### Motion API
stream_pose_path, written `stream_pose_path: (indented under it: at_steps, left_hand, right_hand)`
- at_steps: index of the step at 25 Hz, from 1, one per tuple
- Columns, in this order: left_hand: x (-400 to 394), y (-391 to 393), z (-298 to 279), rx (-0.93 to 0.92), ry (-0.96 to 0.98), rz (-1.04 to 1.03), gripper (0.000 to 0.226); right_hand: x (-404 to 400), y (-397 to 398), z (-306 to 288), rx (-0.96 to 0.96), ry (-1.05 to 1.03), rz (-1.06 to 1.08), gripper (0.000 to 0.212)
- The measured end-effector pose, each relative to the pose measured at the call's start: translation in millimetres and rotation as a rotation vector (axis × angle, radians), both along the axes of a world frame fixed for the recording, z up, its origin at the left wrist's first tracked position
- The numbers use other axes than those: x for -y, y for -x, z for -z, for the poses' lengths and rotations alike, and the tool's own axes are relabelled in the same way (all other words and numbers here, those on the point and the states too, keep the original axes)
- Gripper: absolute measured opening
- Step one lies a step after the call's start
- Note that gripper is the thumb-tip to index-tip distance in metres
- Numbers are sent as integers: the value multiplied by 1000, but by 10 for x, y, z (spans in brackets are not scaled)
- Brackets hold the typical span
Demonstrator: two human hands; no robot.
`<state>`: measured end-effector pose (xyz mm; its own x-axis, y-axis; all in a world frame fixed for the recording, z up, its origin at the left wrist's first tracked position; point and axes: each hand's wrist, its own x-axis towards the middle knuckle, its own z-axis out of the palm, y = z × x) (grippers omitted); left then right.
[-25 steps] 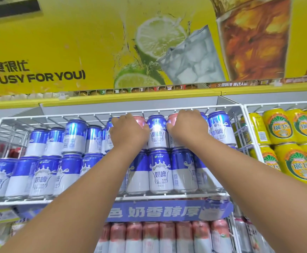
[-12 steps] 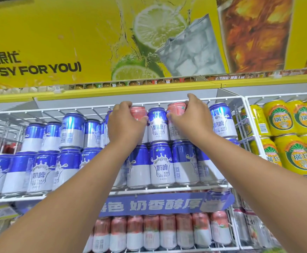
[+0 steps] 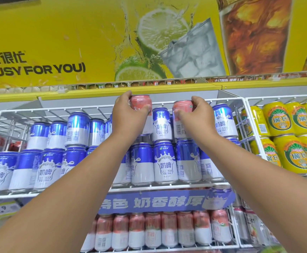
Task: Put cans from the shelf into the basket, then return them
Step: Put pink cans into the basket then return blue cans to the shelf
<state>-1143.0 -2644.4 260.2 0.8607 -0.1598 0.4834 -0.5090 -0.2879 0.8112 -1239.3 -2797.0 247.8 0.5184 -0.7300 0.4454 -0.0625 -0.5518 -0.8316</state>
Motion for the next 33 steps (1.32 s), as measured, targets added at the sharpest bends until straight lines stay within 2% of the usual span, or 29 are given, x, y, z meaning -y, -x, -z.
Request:
stream_pose_path:
  at_steps: [4,12,17,19,21,24,30,33]
  left_hand:
    - [-22,27,-4,-29,31,35,76]
    - [-263,79,-5,-118,83,85,81]
    - [-690,237,51,-186,124,132,78]
    - [-924,310,96,-189,136,144,65]
    - [-1148,423,156,-208,139,142,40]
    - [-1463,597,301,-259,142,143,22]
    - [-1815,1101,852,-356,38,113,16]
    - [-1923,1386,1222,-406,5,64,30]
  right_hand:
    - [-22,59,-122,67,49,-21,69]
    - [-368,146,-139,74,-58,-110,78]
    - [-810,222,-56,52,-137,-135,75]
    - [-1012,275,18,32,-132,-147,74]
    - [-1197,364,90,16,-136,-163,73]
    - [-1457,569,186,11,-168,-209,72]
    - [-1784,975,748,1,-285,-358,71]
    - [-1853,1195,1240,-35,-343,-394,70]
